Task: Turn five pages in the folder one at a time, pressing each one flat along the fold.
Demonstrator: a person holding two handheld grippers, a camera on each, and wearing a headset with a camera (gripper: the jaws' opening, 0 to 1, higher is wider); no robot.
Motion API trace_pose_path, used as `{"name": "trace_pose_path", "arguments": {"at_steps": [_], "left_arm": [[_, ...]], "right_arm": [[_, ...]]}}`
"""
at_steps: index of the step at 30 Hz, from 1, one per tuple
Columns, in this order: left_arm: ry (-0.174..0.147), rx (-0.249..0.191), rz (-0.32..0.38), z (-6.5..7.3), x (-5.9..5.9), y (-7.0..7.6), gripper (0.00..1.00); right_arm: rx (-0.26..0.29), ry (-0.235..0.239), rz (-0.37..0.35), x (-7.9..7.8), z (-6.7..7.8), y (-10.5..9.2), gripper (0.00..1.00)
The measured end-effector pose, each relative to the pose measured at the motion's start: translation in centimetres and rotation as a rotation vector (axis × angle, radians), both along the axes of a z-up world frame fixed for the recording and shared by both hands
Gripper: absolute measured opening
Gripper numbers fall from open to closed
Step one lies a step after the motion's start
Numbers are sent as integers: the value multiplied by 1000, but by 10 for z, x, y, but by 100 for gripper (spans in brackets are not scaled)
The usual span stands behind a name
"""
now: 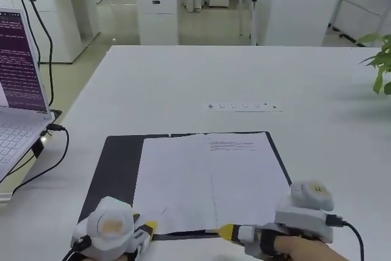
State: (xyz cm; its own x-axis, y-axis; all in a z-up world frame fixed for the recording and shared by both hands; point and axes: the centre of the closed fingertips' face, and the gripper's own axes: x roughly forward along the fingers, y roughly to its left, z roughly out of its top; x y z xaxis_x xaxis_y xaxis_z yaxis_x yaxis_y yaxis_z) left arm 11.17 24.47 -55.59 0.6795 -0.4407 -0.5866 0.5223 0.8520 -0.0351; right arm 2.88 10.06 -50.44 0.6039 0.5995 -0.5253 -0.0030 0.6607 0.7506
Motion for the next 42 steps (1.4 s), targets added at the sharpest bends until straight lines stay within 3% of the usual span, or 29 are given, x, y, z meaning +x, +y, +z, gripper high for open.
{"name": "trace_pose_path", "arguments": {"at_steps": [1,4,7,8,10,15,19,24,27,32,35,38,42], "left_arm": [[32,-2,8,1,-1,-1,22],[145,-63,55,3,-5,-8,31],[271,-99,107,6,-16,-13,38],[273,-114,103,8,-16,-15,37],[247,-157,97,21,-18,-20,36],[225,-235,100,47,-28,-27,36],[162,-294,125,75,-30,-27,41],[106,-261,113,97,-36,-21,47],[85,-229,103,105,-39,-17,50],[13,-161,112,121,-42,-7,59],[-26,-140,117,130,-45,-3,63],[-34,-142,124,135,-48,0,66],[-58,-141,148,139,-53,8,68]], "right_arm": [[2,-13,-33,3,8,-5,0],[3,-56,-63,5,28,-12,0],[-58,-135,-104,11,48,-30,0],[-61,-144,-108,11,51,-32,0],[-79,-167,-128,11,61,-42,0],[-182,-237,-173,12,78,-72,0],[-271,-284,-198,11,87,-94,0],[-384,-327,-178,6,87,-113,0],[-423,-339,-140,3,85,-114,8],[-504,-366,-93,-3,83,-119,27],[-524,-365,-82,-6,82,-123,35],[-534,-353,-66,-10,77,-126,47],[-523,-374,-65,-16,77,-129,63]]}}
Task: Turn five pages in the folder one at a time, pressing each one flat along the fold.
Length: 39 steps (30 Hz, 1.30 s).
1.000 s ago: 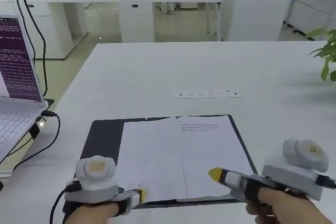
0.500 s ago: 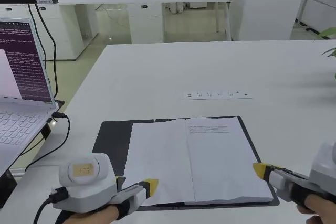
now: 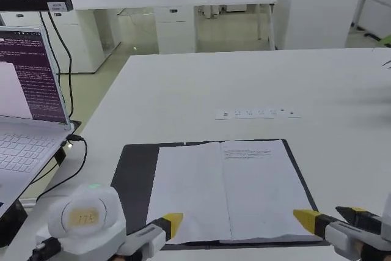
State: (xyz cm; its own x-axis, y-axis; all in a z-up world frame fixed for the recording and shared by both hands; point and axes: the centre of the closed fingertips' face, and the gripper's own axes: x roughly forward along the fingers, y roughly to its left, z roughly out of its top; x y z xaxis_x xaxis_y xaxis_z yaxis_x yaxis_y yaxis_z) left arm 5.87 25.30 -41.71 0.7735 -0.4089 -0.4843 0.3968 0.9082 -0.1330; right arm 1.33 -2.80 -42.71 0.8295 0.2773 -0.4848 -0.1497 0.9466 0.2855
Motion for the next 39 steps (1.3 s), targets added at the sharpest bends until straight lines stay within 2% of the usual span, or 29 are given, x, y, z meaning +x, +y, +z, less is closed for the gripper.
{"name": "trace_pose_path", "arguments": {"at_steps": [3,7,9,10,16,19,23,29,31,35,39], "left_arm": [[-25,-7,17,4,-3,5,75],[-33,-10,13,5,-8,7,86],[-74,6,4,9,-9,9,96],[-81,4,3,11,-9,9,99],[-92,35,-15,11,-16,18,99],[-81,41,-8,7,-17,26,99],[-64,53,-10,3,-15,28,99],[-69,49,-42,4,-7,12,99],[-63,60,-73,1,-5,1,99],[-75,92,-154,-4,2,-28,99],[-76,90,-203,-10,9,-58,99]], "right_arm": [[-16,-47,10,-1,7,-1,76],[-47,-100,26,-1,15,-1,87],[-55,-135,40,-1,21,2,96],[-55,-143,42,-1,22,3,100],[-96,-142,79,-5,20,9,100],[-94,-136,83,-7,18,10,100],[-90,-125,84,-9,15,11,100],[-88,-120,77,-13,13,8,100],[-87,-119,75,-16,12,7,100],[-79,-124,74,-20,13,7,100],[-66,-132,73,-23,15,9,99]]}}
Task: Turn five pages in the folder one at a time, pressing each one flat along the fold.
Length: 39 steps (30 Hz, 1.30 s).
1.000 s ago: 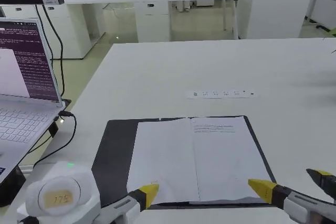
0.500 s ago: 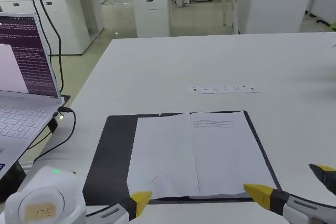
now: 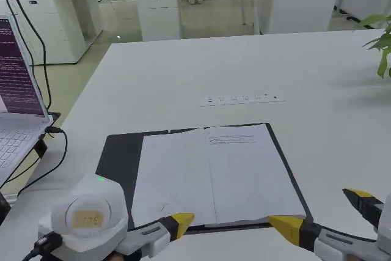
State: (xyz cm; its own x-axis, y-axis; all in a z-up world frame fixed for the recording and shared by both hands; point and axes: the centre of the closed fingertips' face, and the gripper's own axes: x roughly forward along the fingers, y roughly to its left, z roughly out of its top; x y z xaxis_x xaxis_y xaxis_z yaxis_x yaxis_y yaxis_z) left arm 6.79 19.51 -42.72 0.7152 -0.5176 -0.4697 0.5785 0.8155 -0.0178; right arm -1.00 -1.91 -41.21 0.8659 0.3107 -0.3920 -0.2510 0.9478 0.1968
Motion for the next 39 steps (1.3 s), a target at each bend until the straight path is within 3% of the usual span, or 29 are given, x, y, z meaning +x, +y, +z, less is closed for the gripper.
{"name": "trace_pose_path", "arguments": {"at_steps": [2,5,8,11,19,34,39], "left_arm": [[11,10,-25,-5,1,-15,99],[27,15,-54,-11,2,-32,91],[33,13,-83,-16,2,-50,94],[42,43,-128,-26,2,-69,91],[37,63,-205,-39,3,-112,88],[67,58,-260,-74,7,-168,76],[61,52,-266,-84,13,-186,73]], "right_arm": [[5,-1,0,0,1,1,99],[5,-3,-3,0,1,0,98],[16,-3,-3,0,2,-1,98],[21,-6,-7,0,4,-3,98],[35,-7,-15,0,3,-6,97],[57,-3,-26,3,1,-12,97],[63,3,-34,4,-3,-16,96]]}}
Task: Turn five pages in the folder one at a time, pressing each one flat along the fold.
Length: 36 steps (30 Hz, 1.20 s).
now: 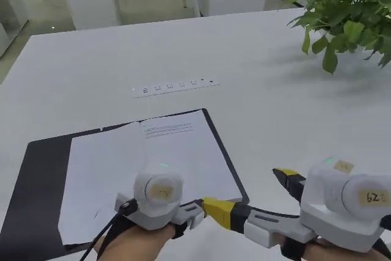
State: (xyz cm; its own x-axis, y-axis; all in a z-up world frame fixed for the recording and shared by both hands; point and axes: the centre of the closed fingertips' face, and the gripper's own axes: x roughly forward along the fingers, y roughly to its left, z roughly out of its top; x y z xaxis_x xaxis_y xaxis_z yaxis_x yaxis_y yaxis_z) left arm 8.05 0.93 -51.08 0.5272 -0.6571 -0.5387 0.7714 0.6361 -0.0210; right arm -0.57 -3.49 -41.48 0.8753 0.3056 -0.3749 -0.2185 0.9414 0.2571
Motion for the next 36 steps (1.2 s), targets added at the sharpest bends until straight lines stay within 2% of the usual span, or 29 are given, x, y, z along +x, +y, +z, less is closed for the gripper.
{"name": "trace_pose_path", "arguments": {"at_steps": [5,12,14,15,16,17,18,19,20,22,24,30,36], "left_arm": [[-15,-13,2,-8,8,-15,70],[-28,-8,13,-22,15,-26,65],[-41,2,16,-26,16,-27,64],[-40,9,16,-29,15,-27,62],[-41,35,16,-35,15,-25,61],[-40,35,18,-36,15,-25,61],[-29,8,33,-39,14,-25,60],[-35,-17,39,-38,15,-26,60],[-64,-18,30,-38,15,-25,60],[-73,-56,38,-38,14,-24,59],[-84,-67,38,-38,14,-24,59],[-85,-98,51,-37,16,-27,59],[-99,-116,49,-39,14,-35,66]], "right_arm": [[5,13,-4,-1,-4,-3,95],[13,26,-6,0,-7,-5,94],[10,31,-4,0,-9,-4,94],[11,33,-3,0,-10,-4,94],[12,34,-2,1,-10,-3,94],[13,36,-1,1,-11,-3,94],[14,40,-2,1,-12,-2,94],[14,41,-2,1,-13,-2,94],[15,43,-2,1,-13,-2,94],[18,50,-4,0,-15,-3,93],[20,52,-6,0,-17,-3,93],[27,66,-16,-1,-22,-5,93],[31,75,-15,-1,-24,-5,92]]}}
